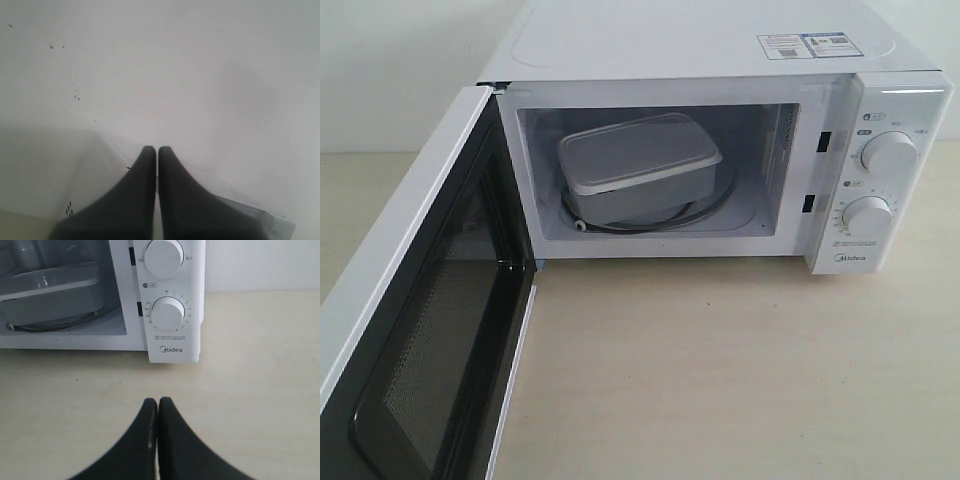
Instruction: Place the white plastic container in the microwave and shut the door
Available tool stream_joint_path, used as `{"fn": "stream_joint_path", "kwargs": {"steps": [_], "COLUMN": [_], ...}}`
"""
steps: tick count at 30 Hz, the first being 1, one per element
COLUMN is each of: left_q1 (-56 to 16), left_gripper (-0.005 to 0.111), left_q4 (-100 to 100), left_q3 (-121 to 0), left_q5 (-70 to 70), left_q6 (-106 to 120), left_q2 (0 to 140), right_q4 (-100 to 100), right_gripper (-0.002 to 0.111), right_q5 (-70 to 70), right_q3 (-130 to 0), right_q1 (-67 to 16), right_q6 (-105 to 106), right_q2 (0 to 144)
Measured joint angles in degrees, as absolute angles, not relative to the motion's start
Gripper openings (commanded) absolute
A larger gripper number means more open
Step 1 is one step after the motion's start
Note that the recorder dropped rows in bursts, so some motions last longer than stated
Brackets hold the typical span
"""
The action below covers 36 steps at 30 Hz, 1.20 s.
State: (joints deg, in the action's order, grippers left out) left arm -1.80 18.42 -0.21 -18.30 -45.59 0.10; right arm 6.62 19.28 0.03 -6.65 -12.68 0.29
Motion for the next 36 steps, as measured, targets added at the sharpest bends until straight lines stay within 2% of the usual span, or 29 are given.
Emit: {"fn": "stream_joint_path", "kwargs": {"steps": [15, 21, 29, 36], "left_q1": [-1.8, -1.8, -1.8, -1.8], "left_gripper": [0.004, 0.004, 0.004, 0.004], "left_q4": [18.4, 17.8, 22.1, 22.2], "left_q3": [-0.2, -0.2, -0.2, -0.2], "left_q5": [-21.2, -29.1, -49.2, -51.4], "left_q6": [-45.6, -50.2, -55.9, -52.2], "left_q2": [0.1, 0.1, 0.0, 0.0], "right_q4": [6.6, 6.6, 6.6, 6.6], "right_gripper": [0.000, 0.000, 0.000, 0.000], "right_q5": [19.3, 19.3, 19.3, 19.3], "right_q3": [0.0, 0.0, 0.0, 0.0], "right_q1": [-6.7, -6.7, -6.7, -6.7], "right_q6": [-12.7, -12.7, -12.7, -12.7], "right_q2": [0.3, 0.3, 0.3, 0.3]}}
